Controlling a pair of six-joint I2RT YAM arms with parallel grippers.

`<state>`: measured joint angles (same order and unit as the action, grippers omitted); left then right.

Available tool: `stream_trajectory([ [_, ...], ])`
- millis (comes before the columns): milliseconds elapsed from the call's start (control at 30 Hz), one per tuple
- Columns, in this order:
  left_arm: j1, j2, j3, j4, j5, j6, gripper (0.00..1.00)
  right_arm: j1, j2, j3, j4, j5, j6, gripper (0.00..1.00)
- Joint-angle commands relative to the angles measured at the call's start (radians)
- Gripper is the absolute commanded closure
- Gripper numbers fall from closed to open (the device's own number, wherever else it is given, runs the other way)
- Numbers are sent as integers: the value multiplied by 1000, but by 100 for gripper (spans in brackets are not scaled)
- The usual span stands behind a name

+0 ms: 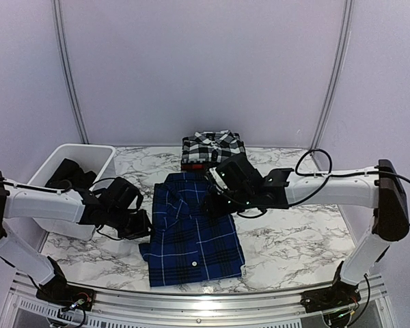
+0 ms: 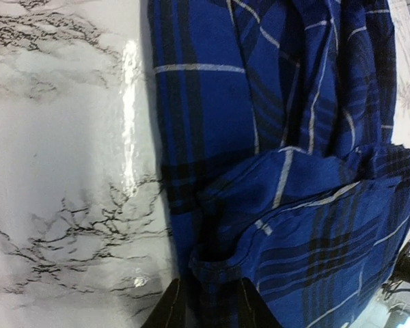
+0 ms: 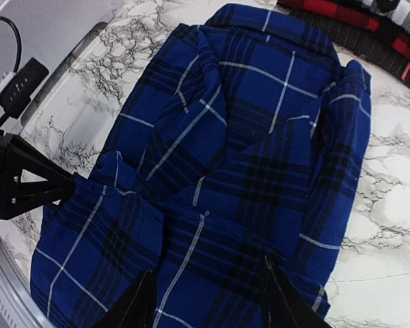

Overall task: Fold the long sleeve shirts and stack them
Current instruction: Fold the rectangle-folded shirt at the center of the board, then adjust the 2/3-rectangle-folded shirt at the center of the board.

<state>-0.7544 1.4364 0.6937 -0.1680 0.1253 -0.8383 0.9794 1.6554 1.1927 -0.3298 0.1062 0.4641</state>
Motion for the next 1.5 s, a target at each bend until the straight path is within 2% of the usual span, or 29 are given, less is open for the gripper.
stream_trajectory([
  [0,3,-4,57,92,47,32,80,17,35,31,31,-39,28,53],
  [133,-4,-10,60,119,91,42,95,18,43,35,49,-54,33,53],
  [233,-19,-31,64,137,119,65,100,17,41,31,56,-53,36,54],
  [400,-46,-88,47,134,120,74,100,18,45,32,75,-80,40,54],
  [467,-65,-93,44,152,166,96,100,18,48,27,92,-95,46,54],
  [633,-179,-11,78,155,232,170,100,18,62,23,116,-142,62,54],
  [833,-221,119,106,151,253,183,100,18,46,-8,119,-121,91,54],
  [967,-224,121,109,151,245,191,94,23,48,-9,130,-149,82,53],
  [1233,-228,128,105,156,253,192,94,68,145,46,129,-198,50,44],
  [1333,-229,117,104,155,243,193,94,78,191,68,114,-215,55,44],
  [1467,-228,109,102,154,236,192,93,89,200,55,130,-229,67,49],
])
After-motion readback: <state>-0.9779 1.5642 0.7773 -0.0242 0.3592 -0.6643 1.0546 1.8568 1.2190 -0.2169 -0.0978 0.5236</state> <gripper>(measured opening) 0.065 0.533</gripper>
